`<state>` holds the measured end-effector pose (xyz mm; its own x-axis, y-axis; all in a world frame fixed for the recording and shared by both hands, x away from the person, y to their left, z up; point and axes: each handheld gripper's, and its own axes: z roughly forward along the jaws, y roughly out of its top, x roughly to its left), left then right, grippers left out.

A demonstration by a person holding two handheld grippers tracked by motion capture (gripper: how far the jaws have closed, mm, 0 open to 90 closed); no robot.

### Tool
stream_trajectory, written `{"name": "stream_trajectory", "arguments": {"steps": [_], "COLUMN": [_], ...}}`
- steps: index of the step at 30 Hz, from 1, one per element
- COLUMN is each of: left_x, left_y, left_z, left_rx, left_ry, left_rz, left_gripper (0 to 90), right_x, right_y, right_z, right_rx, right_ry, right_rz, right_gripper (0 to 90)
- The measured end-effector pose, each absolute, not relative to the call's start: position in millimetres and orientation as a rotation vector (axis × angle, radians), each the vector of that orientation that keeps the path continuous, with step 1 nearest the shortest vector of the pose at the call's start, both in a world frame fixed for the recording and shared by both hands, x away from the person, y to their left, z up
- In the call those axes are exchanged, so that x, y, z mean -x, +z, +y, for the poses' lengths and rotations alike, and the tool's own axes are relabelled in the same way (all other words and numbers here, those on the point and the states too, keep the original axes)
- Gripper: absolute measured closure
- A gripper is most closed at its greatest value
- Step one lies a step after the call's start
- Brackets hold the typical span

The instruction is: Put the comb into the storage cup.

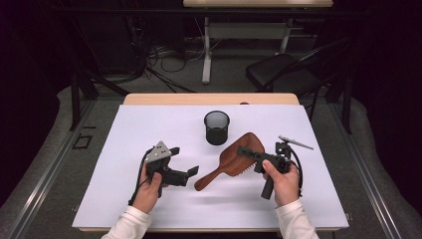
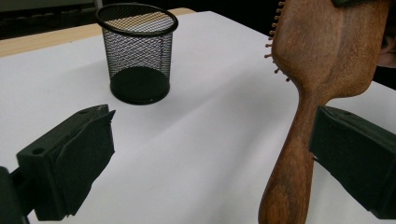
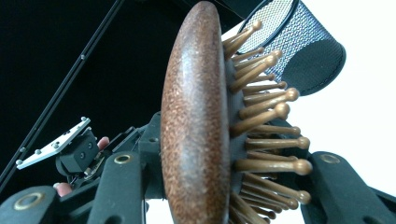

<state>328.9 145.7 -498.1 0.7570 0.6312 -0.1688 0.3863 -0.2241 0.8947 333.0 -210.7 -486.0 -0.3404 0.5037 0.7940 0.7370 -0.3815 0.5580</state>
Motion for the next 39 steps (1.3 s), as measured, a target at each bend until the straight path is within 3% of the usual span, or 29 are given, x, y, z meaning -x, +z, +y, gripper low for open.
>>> {"name": "stream_trajectory", "arguments": {"steps": [39], "left_x": [-333.7], "left_y": [-494.6], "left_z": [162.6], "left_rx": [-1.817], "left_ry": [0.272], "left_rz": [0.832], "left_gripper": [0.4], "right_x": [-366.7], "right_y": [-443.5], "right_z": [-236.5], "right_rx": [1.836], "right_ry": [-1.745], "right_rz": [-1.612], "right_gripper": [49.5]}}
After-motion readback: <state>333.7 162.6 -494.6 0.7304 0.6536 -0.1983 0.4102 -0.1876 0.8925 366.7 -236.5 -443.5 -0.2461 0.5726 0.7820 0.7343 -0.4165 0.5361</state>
